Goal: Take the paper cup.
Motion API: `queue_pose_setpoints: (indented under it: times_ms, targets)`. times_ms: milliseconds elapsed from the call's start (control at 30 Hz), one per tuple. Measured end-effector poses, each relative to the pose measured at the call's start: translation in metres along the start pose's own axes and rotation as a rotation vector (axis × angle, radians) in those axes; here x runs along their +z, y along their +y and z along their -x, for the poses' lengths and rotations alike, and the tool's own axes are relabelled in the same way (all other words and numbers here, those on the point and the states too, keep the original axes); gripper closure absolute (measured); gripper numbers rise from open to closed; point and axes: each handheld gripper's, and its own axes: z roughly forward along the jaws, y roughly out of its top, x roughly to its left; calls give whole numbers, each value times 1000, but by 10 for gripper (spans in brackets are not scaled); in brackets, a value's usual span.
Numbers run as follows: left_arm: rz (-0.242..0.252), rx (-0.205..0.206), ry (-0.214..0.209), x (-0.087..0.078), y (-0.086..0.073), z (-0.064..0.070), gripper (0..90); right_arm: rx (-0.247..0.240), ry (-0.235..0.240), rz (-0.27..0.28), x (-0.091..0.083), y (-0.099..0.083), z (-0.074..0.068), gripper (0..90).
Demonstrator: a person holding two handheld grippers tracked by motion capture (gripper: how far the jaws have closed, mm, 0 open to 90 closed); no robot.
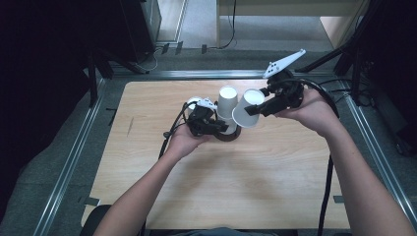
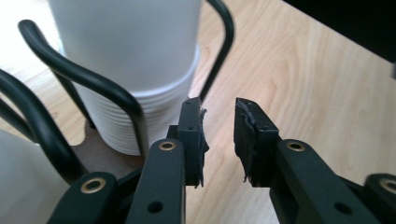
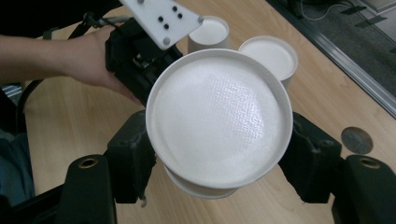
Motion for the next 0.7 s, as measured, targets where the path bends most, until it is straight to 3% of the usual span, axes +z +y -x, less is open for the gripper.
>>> queue_pose_setpoints:
  times_ms: [200,500,700]
  targets:
    - [-24,17,-37,-3,-3,5,633,-20,16,-2,6,-21,-10,328]
    - [-4,36,-81,-10,-10,12,568,-42,51,-11,22,-46,-21,328]
    - [-17,74,-76,-17,-17,16,522,-43,63,5,32,-62,-25,327]
